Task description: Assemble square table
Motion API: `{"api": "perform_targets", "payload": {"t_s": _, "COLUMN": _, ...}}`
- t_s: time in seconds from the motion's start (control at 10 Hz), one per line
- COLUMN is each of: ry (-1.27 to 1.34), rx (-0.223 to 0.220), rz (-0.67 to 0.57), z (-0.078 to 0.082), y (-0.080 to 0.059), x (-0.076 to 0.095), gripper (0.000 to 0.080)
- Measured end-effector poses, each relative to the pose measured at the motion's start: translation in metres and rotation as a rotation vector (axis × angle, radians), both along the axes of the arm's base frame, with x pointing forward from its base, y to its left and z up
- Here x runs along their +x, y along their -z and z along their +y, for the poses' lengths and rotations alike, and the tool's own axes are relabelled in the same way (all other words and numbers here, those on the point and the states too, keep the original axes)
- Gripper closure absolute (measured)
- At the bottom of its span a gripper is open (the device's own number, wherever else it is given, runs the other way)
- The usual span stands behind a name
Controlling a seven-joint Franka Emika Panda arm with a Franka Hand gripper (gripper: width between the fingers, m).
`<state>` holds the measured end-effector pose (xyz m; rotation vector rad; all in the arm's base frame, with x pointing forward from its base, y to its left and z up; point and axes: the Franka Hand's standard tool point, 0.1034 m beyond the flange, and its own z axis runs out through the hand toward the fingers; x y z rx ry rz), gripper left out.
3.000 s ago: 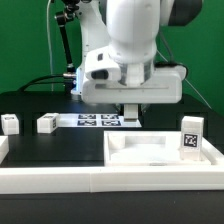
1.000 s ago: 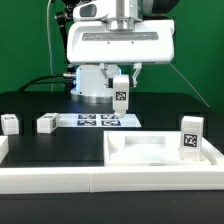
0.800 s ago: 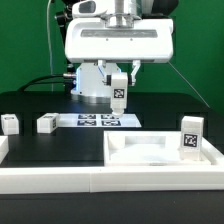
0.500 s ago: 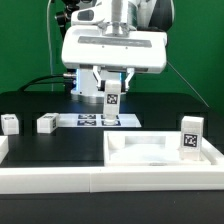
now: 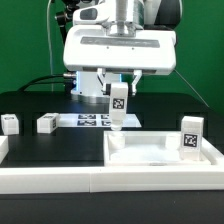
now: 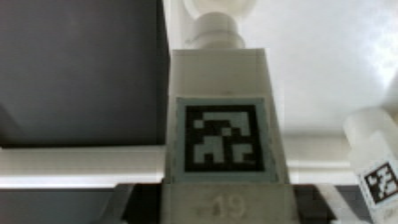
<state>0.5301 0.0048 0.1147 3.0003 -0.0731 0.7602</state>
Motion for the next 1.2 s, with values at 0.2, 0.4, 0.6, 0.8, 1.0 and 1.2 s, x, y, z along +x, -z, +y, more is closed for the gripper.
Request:
{"api": "perform_targets", "payload": {"t_s": 0.2, "ry": 0.001, "rx": -0.002, "rz": 0.0, "z": -0.001, "y": 0.001, "x": -0.001, "gripper": 0.0509}}
{"api": "perform_targets", "payload": {"t_s": 0.4, "ry": 0.0, "rx": 0.0, "rz": 0.005, "z": -0.001, "y": 0.001, "x": 0.0, "gripper": 0.0509}}
{"api": "perform_targets", "payload": {"t_s": 0.6, "ry": -0.006, "rx": 0.007, "rz": 0.009, "z": -0.002, "y": -0.009, "x": 0.019, "gripper": 0.0509}}
{"api": "perform_targets", "payload": {"t_s": 0.8, "ry": -0.013, "rx": 0.002, "rz": -0.01, "z": -0.002, "y": -0.012, "x": 0.041, "gripper": 0.0509}}
{"api": "perform_targets", "payload": {"t_s": 1.0, "ry": -0.025, "rx": -0.007, "rz": -0.022, "z": -0.001, "y": -0.013, "x": 0.051, "gripper": 0.0509}}
{"api": "perform_targets", "payload": {"t_s": 1.2, "ry": -0.025, "rx": -0.007, "rz": -0.019, "z": -0.001, "y": -0.012, "x": 0.05, "gripper": 0.0509}}
